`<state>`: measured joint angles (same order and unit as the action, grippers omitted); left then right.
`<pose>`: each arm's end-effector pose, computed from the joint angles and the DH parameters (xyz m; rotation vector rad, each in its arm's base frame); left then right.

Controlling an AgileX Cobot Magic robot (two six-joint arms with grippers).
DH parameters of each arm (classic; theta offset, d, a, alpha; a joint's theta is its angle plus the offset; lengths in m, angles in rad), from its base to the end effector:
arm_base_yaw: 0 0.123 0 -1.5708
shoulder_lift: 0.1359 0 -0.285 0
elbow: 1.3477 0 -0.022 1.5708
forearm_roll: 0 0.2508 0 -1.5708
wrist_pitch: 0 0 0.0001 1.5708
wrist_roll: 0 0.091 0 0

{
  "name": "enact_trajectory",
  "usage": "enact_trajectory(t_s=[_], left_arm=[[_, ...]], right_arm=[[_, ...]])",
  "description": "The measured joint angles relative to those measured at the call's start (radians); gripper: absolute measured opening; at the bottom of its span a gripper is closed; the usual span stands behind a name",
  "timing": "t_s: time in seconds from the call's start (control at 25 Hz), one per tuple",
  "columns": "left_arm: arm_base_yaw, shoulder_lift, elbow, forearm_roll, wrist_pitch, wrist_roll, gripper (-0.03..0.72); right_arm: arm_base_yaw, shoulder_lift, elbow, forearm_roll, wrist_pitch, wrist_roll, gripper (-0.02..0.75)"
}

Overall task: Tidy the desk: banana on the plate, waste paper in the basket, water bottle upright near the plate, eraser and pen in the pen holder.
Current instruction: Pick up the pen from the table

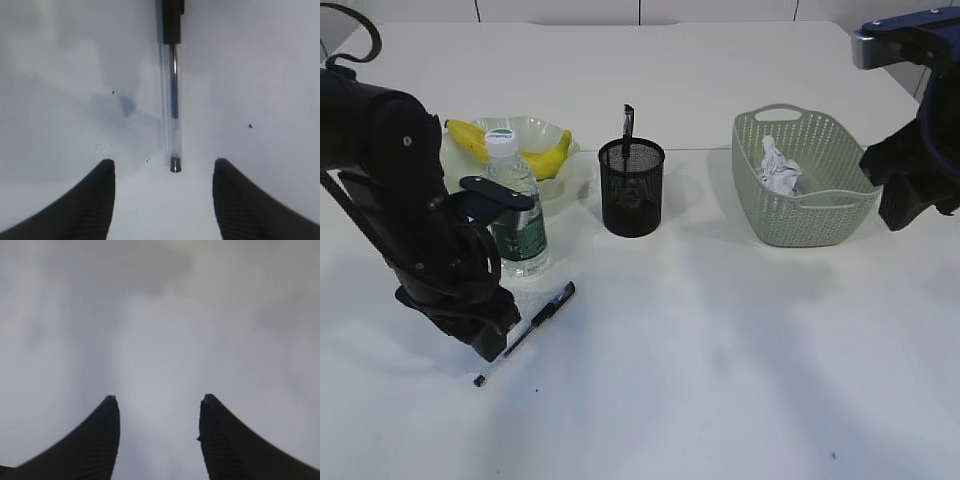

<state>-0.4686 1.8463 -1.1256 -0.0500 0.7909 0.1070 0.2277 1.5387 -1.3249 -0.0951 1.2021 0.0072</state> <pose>0.3040 -0.1575 0.1635 0.8054 2.8929 -0.0959 0.2969 0.0605 0.3086 -0.3516 2.8676 -0.0922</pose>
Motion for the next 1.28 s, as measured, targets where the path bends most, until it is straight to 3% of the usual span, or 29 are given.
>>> enact_trajectory(t_s=[1.28], left_arm=[[0.0, 0.135, -0.023, 0.0, -0.025, 0.0, 0.426]], right_arm=[[0.0, 0.0, 0.0, -0.043, -0.002, 0.0, 0.389]])
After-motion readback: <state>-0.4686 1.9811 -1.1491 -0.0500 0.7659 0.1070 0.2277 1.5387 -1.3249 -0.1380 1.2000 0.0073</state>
